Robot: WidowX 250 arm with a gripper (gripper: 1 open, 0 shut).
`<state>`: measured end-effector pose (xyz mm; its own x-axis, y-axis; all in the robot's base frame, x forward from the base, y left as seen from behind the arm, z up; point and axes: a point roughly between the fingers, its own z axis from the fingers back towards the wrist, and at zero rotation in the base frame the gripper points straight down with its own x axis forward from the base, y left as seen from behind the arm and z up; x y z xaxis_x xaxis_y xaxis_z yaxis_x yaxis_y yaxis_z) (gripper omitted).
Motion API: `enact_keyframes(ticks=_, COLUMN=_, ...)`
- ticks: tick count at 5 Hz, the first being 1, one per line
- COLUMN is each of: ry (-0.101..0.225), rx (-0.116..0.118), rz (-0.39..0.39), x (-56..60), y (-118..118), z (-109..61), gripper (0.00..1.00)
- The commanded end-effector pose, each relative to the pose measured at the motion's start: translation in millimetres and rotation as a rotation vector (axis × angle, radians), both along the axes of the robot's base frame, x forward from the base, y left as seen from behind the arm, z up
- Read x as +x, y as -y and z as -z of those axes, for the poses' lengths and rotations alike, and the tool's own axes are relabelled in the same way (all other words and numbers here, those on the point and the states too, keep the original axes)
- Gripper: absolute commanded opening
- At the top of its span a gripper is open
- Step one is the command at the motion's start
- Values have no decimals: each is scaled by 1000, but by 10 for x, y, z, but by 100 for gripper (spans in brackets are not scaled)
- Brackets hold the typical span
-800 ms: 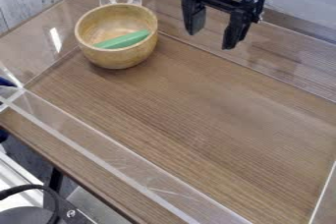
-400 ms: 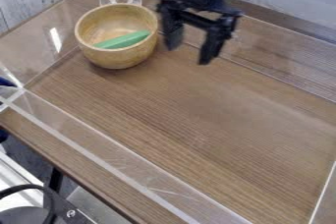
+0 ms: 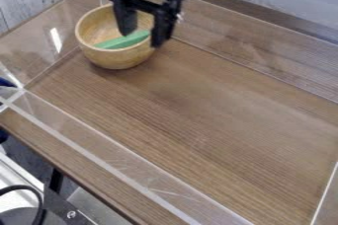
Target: Remove the green block from inside the brown bowl and put it on the table
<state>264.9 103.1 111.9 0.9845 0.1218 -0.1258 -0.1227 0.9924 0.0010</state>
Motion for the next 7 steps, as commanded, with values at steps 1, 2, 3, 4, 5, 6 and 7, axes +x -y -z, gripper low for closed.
enact_keyframes(ticks=1, ry=78, rx=35, rz=-13, x=133, y=-278, z=-179, gripper=100)
enact_keyframes(ticks=2, ry=69, rx=39, rz=-34, x=177, y=-404, z=-93, gripper=100)
enact_keyframes(ticks=3, ry=59, rx=41, rz=-54, x=223, y=-541, z=9, gripper=100)
enact_keyframes(ticks=4, ry=54, rx=41, rz=-67, x=262, y=-644, z=103, gripper=100)
enact_keyframes(ticks=5, ry=49, rx=43, rz=-78, x=302, y=-721, z=188, gripper=100)
enact_keyframes(ticks=6, ry=42, rx=47, rz=-82, x=348, y=-763, z=268, gripper=100)
enact_keyframes(ticks=7, ry=36, rx=51, rz=-83, x=399, y=-795, z=340, gripper=100)
